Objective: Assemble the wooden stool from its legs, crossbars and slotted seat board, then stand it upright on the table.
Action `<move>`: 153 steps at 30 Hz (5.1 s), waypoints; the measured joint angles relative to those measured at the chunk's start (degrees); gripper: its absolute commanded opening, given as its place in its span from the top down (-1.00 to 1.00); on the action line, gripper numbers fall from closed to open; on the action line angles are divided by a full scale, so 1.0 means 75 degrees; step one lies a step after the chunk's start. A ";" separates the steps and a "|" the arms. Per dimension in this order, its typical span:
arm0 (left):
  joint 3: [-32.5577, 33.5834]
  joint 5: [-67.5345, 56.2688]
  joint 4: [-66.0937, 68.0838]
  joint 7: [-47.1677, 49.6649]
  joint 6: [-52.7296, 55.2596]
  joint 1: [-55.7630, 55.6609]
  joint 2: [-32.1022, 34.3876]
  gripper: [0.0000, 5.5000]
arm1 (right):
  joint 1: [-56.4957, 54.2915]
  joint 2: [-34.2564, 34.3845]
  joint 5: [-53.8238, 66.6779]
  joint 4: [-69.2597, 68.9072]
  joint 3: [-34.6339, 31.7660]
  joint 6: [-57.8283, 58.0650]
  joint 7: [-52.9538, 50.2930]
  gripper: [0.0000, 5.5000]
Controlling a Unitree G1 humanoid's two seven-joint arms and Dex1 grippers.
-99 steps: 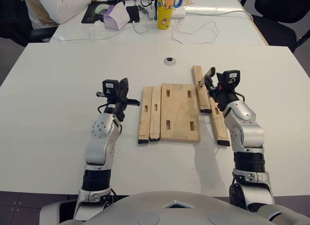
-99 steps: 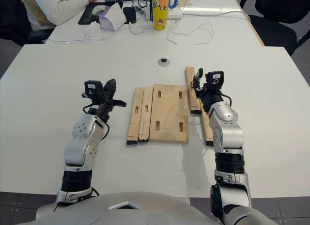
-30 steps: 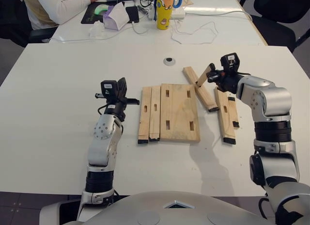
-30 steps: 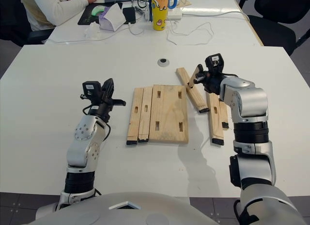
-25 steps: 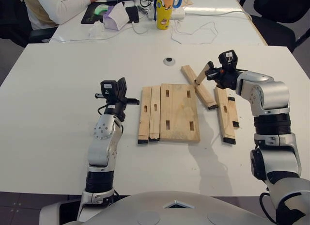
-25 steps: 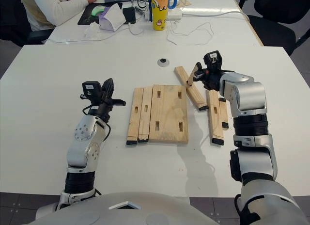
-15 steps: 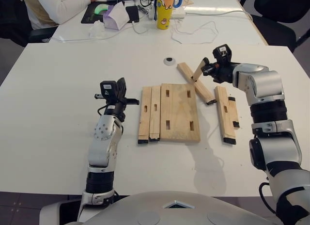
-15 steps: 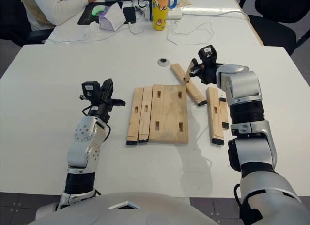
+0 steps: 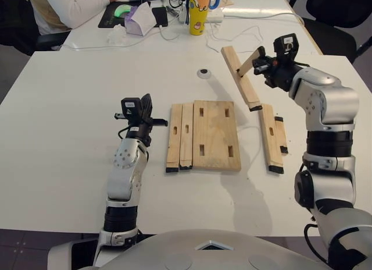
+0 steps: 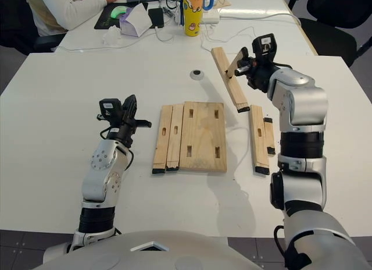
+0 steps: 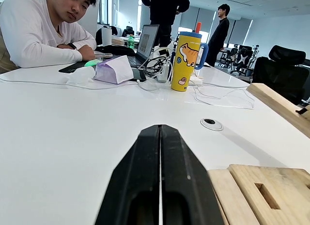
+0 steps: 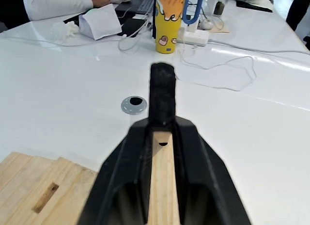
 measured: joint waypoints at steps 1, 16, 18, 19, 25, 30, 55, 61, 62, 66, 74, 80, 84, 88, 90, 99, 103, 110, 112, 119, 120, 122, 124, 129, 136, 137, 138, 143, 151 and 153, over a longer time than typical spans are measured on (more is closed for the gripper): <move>0.0021 0.0000 -0.0014 0.0000 0.0001 0.0022 0.0019 1.00 | 0.0259 0.0048 0.0101 -0.0489 -0.0166 0.0423 -0.0102 0.84; 0.0008 0.0318 -0.0839 0.1260 -0.0492 0.1132 -0.0119 1.00 | 0.0446 -0.2660 0.2203 -0.2252 0.0371 0.4313 0.1050 0.84; -0.0017 0.0308 -0.0839 0.1341 -0.0517 0.1185 -0.0112 1.00 | 0.0491 -0.2753 0.2193 -0.2228 0.0381 0.4298 0.1034 0.84; -0.0028 0.0303 -0.0841 0.1378 -0.0538 0.1185 -0.0111 1.00 | 0.0509 -0.2761 0.2177 -0.2218 0.0371 0.4282 0.0995 0.84; -0.0139 0.0291 -0.0850 0.1571 -0.0609 0.1308 -0.0096 1.00 | 0.0508 -0.2777 0.2184 -0.2196 0.0433 0.4226 0.0970 0.84; -0.0289 0.0288 -0.0851 0.1716 -0.0679 0.1458 -0.0096 1.00 | 0.0442 -0.2925 0.2192 -0.2080 0.0678 0.4079 0.1055 0.84; -0.0510 0.0203 -0.0901 0.2171 -0.0891 0.1646 -0.0125 1.00 | -0.0743 -0.2079 0.1911 -0.0542 0.0402 0.4313 -0.0312 0.84; -0.0517 0.0132 -0.0903 0.2188 -0.0907 0.1646 -0.0124 1.00 | -0.0609 -0.1190 0.2037 -0.0282 -0.0591 0.4312 -0.1096 0.84; -0.0517 0.0130 -0.0903 0.2186 -0.0906 0.1645 -0.0124 1.00 | -0.0611 -0.0964 0.2042 -0.0261 -0.0775 0.4312 -0.1253 0.84; -0.0512 0.0075 -0.0907 0.2137 -0.0871 0.1643 -0.0122 1.00 | -0.0614 -0.0073 0.1970 -0.0267 -0.1455 0.4313 -0.1958 0.84; -0.0444 -0.0018 -0.0998 0.1875 -0.0613 0.1628 -0.0112 1.00 | -0.0428 0.0958 0.1621 -0.0726 -0.2155 0.4314 -0.2828 0.84; -0.0345 -0.0014 -0.1098 0.1780 -0.0506 0.1614 -0.0109 1.00 | -0.0411 0.0885 0.1571 -0.0895 -0.2145 0.4314 -0.2791 0.84; -0.0343 -0.0014 -0.1099 0.1754 -0.0489 0.1614 -0.0109 1.00 | -0.0411 0.0787 0.1407 -0.0900 -0.2070 0.4314 -0.2704 0.84; -0.0341 -0.0013 -0.1099 0.1723 -0.0477 0.1614 -0.0109 1.00 | -0.0408 0.0749 0.1290 -0.0899 -0.2033 0.4313 -0.2581 0.84; -0.0342 -0.0011 -0.1099 0.1718 -0.0476 0.1613 -0.0109 1.00 | -0.0374 0.0724 0.1282 -0.0899 -0.2000 0.4313 -0.2515 0.84; -0.0350 -0.0009 -0.1099 0.1699 -0.0468 0.1607 -0.0109 1.00 | -0.0175 0.0547 0.1112 -0.0895 -0.1761 0.4303 -0.2238 0.84; -0.0348 -0.0010 -0.1099 0.1689 -0.0465 0.1604 -0.0109 1.00 | -0.0150 0.0491 0.1036 -0.0889 -0.1687 0.4274 -0.2092 0.84; -0.0333 -0.0011 -0.1098 0.1653 -0.0457 0.1518 -0.0095 1.00 | -0.0210 0.0138 0.0975 -0.0206 -0.1064 0.3839 -0.1670 0.84; -0.0332 -0.0011 -0.1097 0.1648 -0.0451 0.1498 -0.0092 1.00 | -0.0327 0.0061 0.0933 0.0105 -0.0922 0.3649 -0.1583 0.84; -0.0325 -0.0012 -0.1097 0.1635 -0.0402 0.1483 -0.0090 1.00 | -0.0310 -0.0181 0.0822 0.0404 -0.0359 0.3243 -0.1250 0.84; -0.0321 -0.0014 -0.1097 0.1633 -0.0397 0.1479 -0.0089 1.00 | -0.0267 -0.0258 0.0837 0.0379 -0.0246 0.3246 -0.1152 0.84; -0.0318 -0.0015 -0.1097 0.1624 -0.0375 0.1471 -0.0088 1.00 | -0.0116 -0.0351 0.0847 0.0295 -0.0118 0.3259 -0.0991 0.84; -0.0311 -0.0017 -0.1097 0.1618 -0.0367 0.1470 -0.0088 1.00 | -0.0073 -0.0230 0.0817 0.0314 -0.0281 0.3257 -0.1040 0.84; -0.0291 -0.0017 -0.1097 0.1577 -0.0348 0.1464 -0.0087 1.00 | -0.0084 0.0298 0.0710 0.0426 -0.0521 0.2487 -0.1192 0.84; -0.0256 -0.0020 -0.1091 0.1491 -0.0334 0.1378 -0.0079 1.00 | -0.0295 0.0431 0.0696 0.0177 -0.0418 0.1922 -0.1146 0.52; -0.0252 -0.0020 -0.1079 0.1485 -0.0326 0.1353 -0.0078 1.00 | -0.0295 0.0431 0.0686 0.0177 -0.0409 0.1891 -0.1148 0.48; -0.0248 -0.0020 -0.1069 0.1480 -0.0323 0.1321 -0.0076 1.00 | -0.0295 0.0428 0.0679 0.0177 -0.0398 0.1873 -0.1148 0.42; -0.0222 -0.0020 -0.1060 0.1463 -0.0302 0.1193 -0.0076 1.00 | -0.0268 0.0338 0.0667 0.0178 -0.0253 0.1857 -0.1145 0.36; -0.0186 -0.0020 -0.1056 0.1412 -0.0296 0.1173 -0.0081 1.00 | -0.0207 0.0440 0.0514 -0.0104 -0.0259 0.0234 -0.1177 0.36; -0.0186 -0.0019 -0.1054 0.1404 -0.0295 0.1170 -0.0081 1.00 | -0.0211 0.0526 0.0511 -0.0103 -0.0266 -0.0340 -0.1147 0.36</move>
